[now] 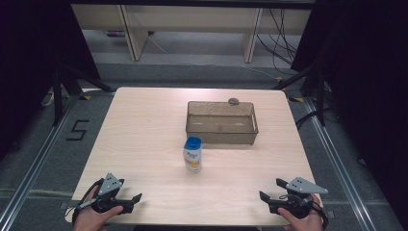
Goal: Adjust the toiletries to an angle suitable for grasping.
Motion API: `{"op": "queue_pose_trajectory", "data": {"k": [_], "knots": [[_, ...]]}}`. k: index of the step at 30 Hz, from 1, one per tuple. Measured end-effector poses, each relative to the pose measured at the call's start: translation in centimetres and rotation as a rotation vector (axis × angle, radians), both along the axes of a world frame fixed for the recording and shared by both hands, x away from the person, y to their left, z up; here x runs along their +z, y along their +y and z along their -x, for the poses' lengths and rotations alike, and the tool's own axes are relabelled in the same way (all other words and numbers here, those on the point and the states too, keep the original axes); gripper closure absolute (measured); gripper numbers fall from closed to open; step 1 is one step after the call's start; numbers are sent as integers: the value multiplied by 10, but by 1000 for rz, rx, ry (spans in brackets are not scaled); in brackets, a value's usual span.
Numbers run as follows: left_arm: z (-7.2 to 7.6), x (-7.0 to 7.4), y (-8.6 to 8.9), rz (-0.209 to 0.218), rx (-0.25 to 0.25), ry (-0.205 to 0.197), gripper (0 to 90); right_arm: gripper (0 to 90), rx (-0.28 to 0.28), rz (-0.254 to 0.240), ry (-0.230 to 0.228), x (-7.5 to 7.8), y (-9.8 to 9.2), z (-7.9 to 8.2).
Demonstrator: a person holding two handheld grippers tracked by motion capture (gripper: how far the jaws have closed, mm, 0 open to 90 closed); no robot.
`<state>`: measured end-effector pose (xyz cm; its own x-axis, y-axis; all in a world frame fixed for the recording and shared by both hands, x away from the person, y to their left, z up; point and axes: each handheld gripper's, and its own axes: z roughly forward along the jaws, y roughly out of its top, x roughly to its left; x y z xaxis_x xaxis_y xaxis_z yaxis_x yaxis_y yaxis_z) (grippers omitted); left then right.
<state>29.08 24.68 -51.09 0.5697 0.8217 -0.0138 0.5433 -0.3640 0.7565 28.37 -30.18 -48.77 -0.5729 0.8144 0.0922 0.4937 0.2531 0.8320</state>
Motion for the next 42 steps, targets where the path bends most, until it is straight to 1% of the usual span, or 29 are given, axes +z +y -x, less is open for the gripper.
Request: {"op": "queue_pose_trajectory", "data": {"k": [4, 5, 6, 7, 8, 9, 10, 11, 13, 18, 19, 21, 22, 23, 24, 26, 27, 28, 29, 31, 32, 33, 35, 36, 37, 38, 39, 40, 42], "knots": [[0, 0, 0, -1, 3, -2, 147, 190, 21, -13, -5, 1, 3, -3], [0, 0, 0, -3, 0, 3, 147, 191, 6, -26, 10, 1, 5, -2], [0, 0, 0, -4, 1, 3, 147, 191, 12, -27, 6, 2, 6, -2], [0, 1, 2, -23, -18, 13, 147, 191, 11, -24, 3, 2, 7, -4], [0, 2, 4, -51, -28, 20, 147, 192, 28, -12, -20, 3, 7, -6], [-1, 3, 4, -59, -32, 21, 147, 193, 31, -20, -13, 3, 9, -6], [-1, 2, 5, -58, -34, 17, 147, 195, 31, -28, 0, 4, 12, -6], [-1, 2, 5, -56, -33, 18, 147, 195, 43, -15, -18, 5, 13, -8], [-1, 2, 5, -58, -34, 19, 147, 197, 58, -8, -24, 6, 16, -10], [-1, 2, 5, -62, -36, 21, 147, 198, 81, 0, -26, 8, 24, -14], [0, 1, 3, -25, -18, 15, 147, 201, 95, 7, -27, 9, 29, -16], [0, 1, 3, -27, -17, 17, 147, 203, 95, -10, -18, 9, 34, -17], [0, 1, 3, -26, -16, 16, 147, 203, 113, 12, -39, 10, 35, -20], [0, 1, 3, -27, -16, 16, 147, 203, 104, -5, -16, 10, 37, -19], [0, 1, 3, -27, -16, 16, 147, 203, 111, 5, -21, 11, 39, -20], [-1, 2, 5, -66, -36, 24, 147, 204, 123, -1, -30, 11, 43, -23], [-1, 1, 4, -49, -28, 18, 147, 203, 116, 2, -11, 12, 45, -22], [-1, 1, 4, -49, -28, 18, 147, 203, 140, 10, -43, 12, 47, -26], [-1, 0, 2, -26, -13, 11, 147, 203, 129, 4, -14, 13, 50, -25], [-1, 0, 3, -26, -14, 13, 147, 204, 159, 6, -35, 13, 54, -29], [0, 1, 2, -32, -4, 18, 147, 204, 158, 16, -37, 14, 55, -30], [0, 1, 3, -25, -7, 15, 147, 205, 145, 6, -19, 14, 58, -29], [0, 0, 2, -16, 2, 12, 147, 205, 165, 21, -42, 14, 59, -34], [0, 0, 1, -15, 4, 8, 147, 205, 158, 15, -31, 14, 61, -34], [0, 1, 3, -34, -11, 17, 147, 205, 160, 19, -35, 14, 62, -34], [0, 1, 3, -34, -11, 17, 147, 205, 169, 27, -40, 14, 62, -36], [0, 1, 3, -33, -17, 17, 147, 205, 181, 18, -44, 14, 63, -38], [0, 1, 3, -33, -17, 19, 147, 205, 166, 21, -24, 14, 64, -37], [0, 2, 3, -34, -18, 24, 147, 205, 169, 13, -14, 14, 67, -37]]}}
